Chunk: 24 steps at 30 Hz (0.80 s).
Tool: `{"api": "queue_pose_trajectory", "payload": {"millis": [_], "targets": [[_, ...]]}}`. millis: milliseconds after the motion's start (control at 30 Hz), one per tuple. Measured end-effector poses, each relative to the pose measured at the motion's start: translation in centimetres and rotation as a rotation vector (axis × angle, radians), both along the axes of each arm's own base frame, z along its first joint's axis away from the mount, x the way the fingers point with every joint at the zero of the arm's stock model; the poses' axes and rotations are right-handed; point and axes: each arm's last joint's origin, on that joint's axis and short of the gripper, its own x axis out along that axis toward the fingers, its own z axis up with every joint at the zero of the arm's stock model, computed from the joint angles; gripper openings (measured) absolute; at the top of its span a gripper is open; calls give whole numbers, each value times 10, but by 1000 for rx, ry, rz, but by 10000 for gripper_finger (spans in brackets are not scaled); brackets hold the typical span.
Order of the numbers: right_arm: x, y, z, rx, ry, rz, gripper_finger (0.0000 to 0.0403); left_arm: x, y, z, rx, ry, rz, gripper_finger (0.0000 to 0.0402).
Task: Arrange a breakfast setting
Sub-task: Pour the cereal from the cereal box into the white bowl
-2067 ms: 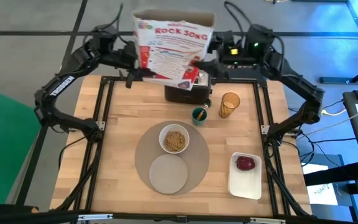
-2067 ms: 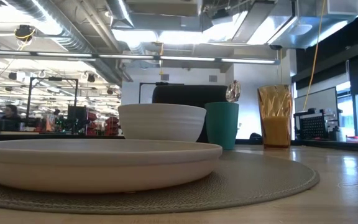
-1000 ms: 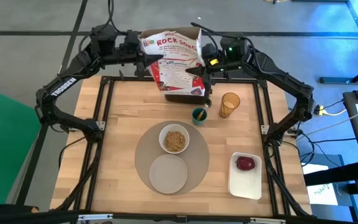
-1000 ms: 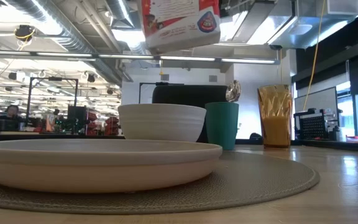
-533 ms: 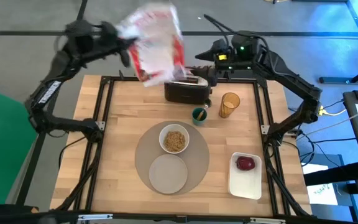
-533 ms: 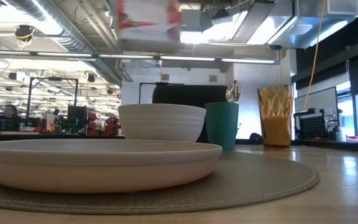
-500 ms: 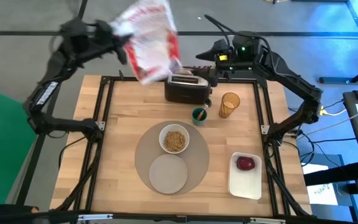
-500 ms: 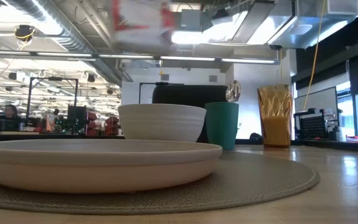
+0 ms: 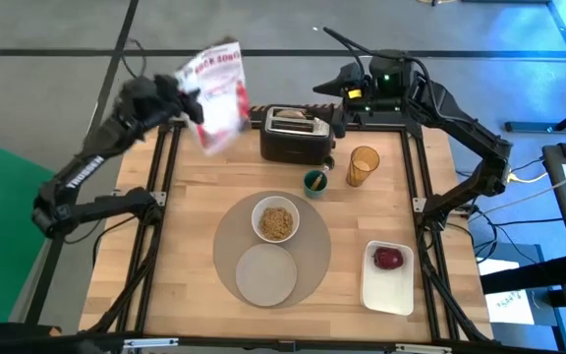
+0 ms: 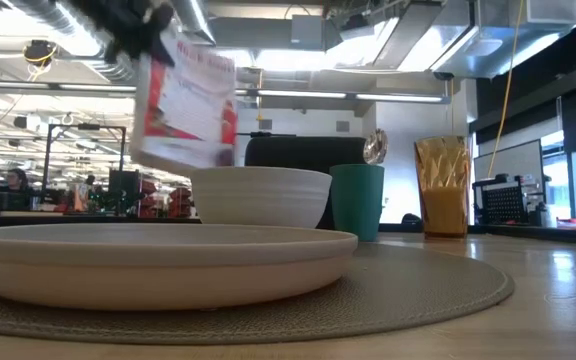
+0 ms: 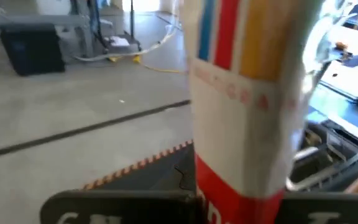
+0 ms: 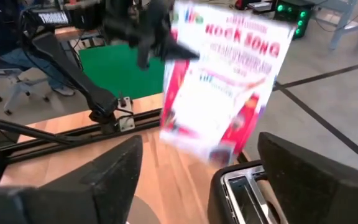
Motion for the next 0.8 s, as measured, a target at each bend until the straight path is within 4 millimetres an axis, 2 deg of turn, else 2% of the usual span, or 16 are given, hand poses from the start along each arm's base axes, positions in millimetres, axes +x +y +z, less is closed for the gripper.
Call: {"api": "queue_pose_trajectory", "payload": {"millis": [167,200,367,500,633,800], "targets": [[0,0,0,-17,3,14,292,3,7,-66,-49,75,-13,0],[0,0,0,-17,3,14,292,3,7,-69,-37,60,-22,0],[0,0,-2,-10,18,15,292,0,6,-82,-41,76,-18,0],[-1,0,-4,-1,37,15,292,-1,3,-82,-39,89,-31,0],[-1,1,-6,13,62,17,292,-7,-5,-78,33,214,-81,1],[-2,2,-8,29,75,37,292,-17,-13,-83,-39,300,-33,28]]}}
